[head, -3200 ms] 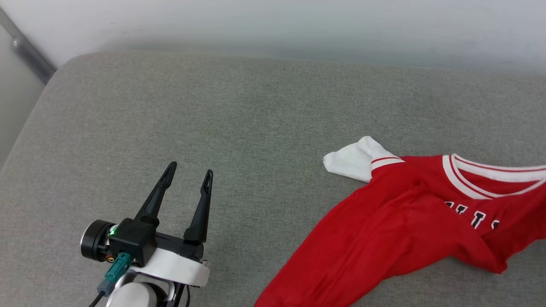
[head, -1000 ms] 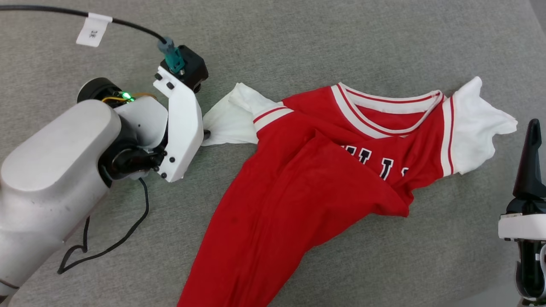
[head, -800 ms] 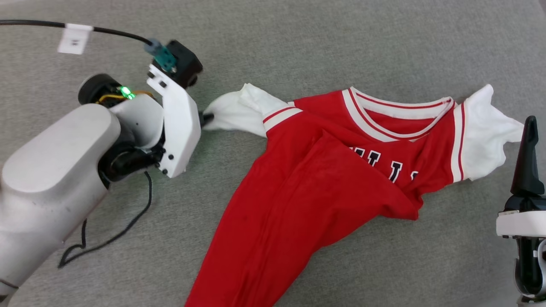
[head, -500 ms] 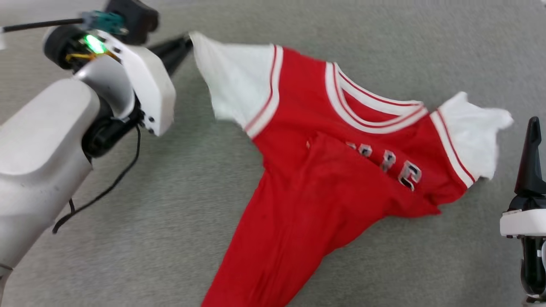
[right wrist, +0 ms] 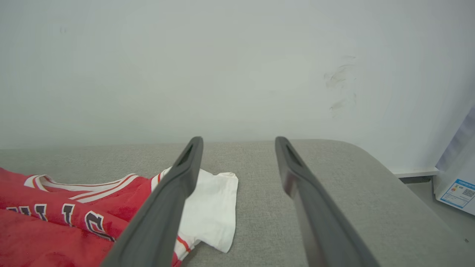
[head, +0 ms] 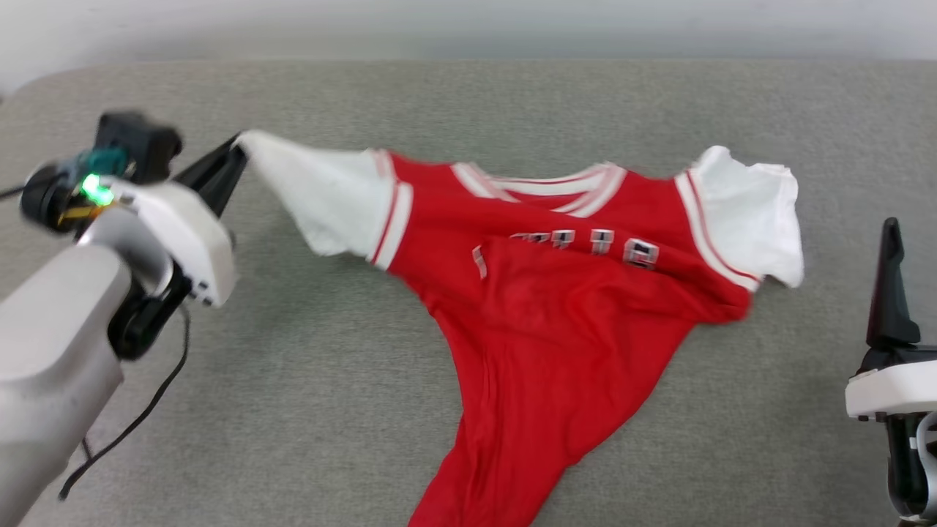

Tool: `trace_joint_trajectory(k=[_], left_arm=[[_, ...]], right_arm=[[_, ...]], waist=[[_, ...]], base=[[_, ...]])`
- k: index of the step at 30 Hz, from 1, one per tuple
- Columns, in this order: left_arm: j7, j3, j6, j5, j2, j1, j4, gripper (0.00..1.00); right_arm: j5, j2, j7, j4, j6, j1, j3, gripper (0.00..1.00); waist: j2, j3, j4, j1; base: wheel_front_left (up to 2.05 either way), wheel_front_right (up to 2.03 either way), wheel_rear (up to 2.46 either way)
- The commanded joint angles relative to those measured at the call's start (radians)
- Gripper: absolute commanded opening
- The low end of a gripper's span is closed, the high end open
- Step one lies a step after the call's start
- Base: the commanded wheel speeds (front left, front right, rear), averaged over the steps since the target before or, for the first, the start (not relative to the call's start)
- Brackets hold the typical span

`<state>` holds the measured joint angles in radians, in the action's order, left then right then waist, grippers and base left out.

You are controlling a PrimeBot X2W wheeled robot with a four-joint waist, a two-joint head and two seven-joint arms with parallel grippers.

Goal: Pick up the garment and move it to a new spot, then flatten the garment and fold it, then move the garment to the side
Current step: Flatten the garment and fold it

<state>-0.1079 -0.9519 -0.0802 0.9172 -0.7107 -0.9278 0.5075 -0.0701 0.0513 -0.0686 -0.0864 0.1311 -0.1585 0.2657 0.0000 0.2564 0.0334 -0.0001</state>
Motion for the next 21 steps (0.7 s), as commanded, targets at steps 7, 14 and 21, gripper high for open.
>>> trace_joint_trajectory(k=[7, 14, 21], left_arm=[[-0.073, -0.006, 0.027, 0.003, 0.018, 0.09, 0.092, 1.0], [-0.154, 0.06, 0.085, -0.022, 0.072, 0.108, 0.115, 1.0], [-0.157, 0.331, 0.189, -0.14, 0.096, 0.252, -0.135, 1.0]], right_arm=[[0.011, -0.002, 0.021, 0.009, -0.001, 0.015, -0.018, 1.0], [0.019, -0.002, 0.036, 0.007, -0.001, 0.026, -0.021, 1.0], [0.008, -0.002, 0.042, -0.009, -0.001, 0.049, -0.014, 1.0]], waist=[[0.0, -0.01, 0.032, 0.0001], [0.0, -0.046, 0.052, 0.0001], [0.0, -0.094, 0.078, 0.0001]], base=[[0.0, 0.0, 0.0], [0.0, 0.0, 0.0], [0.0, 0.0, 0.0]])
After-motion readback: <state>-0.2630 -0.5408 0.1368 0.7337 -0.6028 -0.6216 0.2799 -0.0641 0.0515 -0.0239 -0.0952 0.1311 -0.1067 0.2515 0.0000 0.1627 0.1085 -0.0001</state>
